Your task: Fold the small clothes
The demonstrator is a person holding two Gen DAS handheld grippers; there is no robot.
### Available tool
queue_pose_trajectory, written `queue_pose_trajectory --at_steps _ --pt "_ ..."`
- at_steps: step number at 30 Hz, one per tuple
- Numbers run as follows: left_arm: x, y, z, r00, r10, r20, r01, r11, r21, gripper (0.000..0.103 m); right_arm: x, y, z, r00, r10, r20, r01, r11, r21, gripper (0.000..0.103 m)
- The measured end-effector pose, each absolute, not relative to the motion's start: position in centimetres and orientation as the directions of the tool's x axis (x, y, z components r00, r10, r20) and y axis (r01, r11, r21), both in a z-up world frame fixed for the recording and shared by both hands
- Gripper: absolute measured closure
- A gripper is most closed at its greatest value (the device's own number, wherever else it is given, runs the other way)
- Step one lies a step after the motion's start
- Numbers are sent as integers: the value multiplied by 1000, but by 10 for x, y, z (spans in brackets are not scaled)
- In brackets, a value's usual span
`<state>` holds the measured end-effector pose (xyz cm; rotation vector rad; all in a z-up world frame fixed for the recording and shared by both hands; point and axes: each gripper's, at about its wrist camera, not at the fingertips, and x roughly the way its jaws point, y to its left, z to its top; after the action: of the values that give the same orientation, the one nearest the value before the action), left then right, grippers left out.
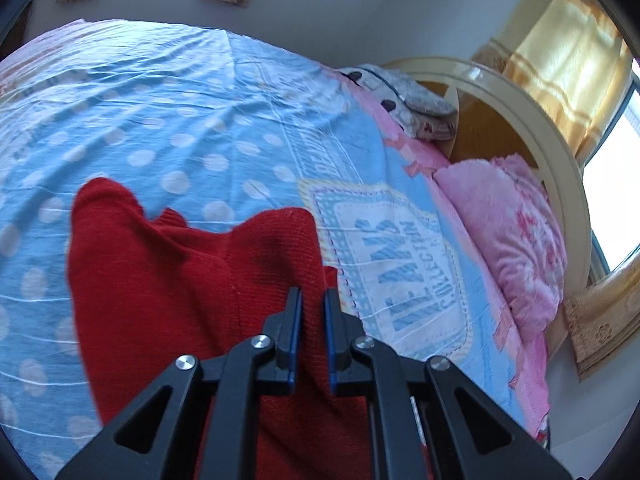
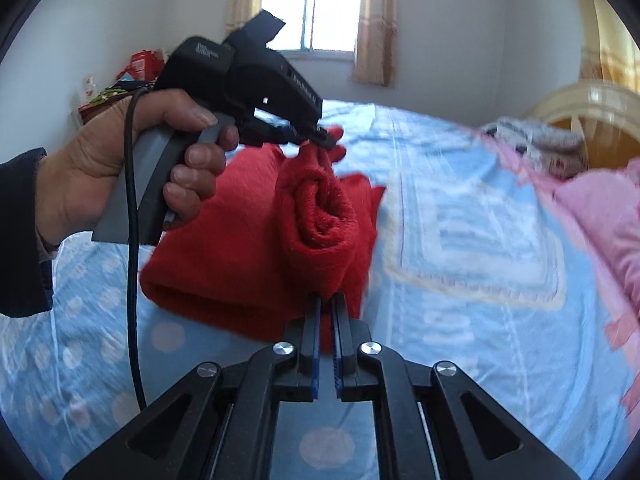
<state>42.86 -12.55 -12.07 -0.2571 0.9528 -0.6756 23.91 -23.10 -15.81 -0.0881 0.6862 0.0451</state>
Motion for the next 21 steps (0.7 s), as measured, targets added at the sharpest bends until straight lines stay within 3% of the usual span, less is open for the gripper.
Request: queue_pose_trajectory --at_steps 7,8,11,14,15,17,18,21 --pt "403 -146 -111 453 -570 -686 514 795 -321 89 242 -249 -186 684 108 -722 -85 994 68 103" --pt "396 -142 -107 466 -569 -678 532 792 -299 83 241 -250 -187 676 129 -726 -96 992 87 103" --pt "376 -132 -97 529 -533 -660 557 805 -203 53 236 -258 -188 683 152 -714 -94 988 120 103" --pt "349 -106 -94 589 -504 -631 564 816 -126 43 233 -270 -181 720 133 -681 -48 989 141 99" --pt "340 -97 -97 604 -488 -630 557 824 -103 38 230 -275 -176 740 143 -657 -42 985 167 90" --pt "325 -81 -106 628 -465 -624 547 834 -71 33 229 -279 -169 769 161 -619 -37 977 209 53" --pt "317 -71 -113 642 -450 -621 537 842 -55 31 228 -281 -165 785 172 -595 -38 972 231 48" --pt "307 -58 -129 656 -420 -627 517 855 -31 31 234 -277 -150 809 199 -553 -59 964 260 48"
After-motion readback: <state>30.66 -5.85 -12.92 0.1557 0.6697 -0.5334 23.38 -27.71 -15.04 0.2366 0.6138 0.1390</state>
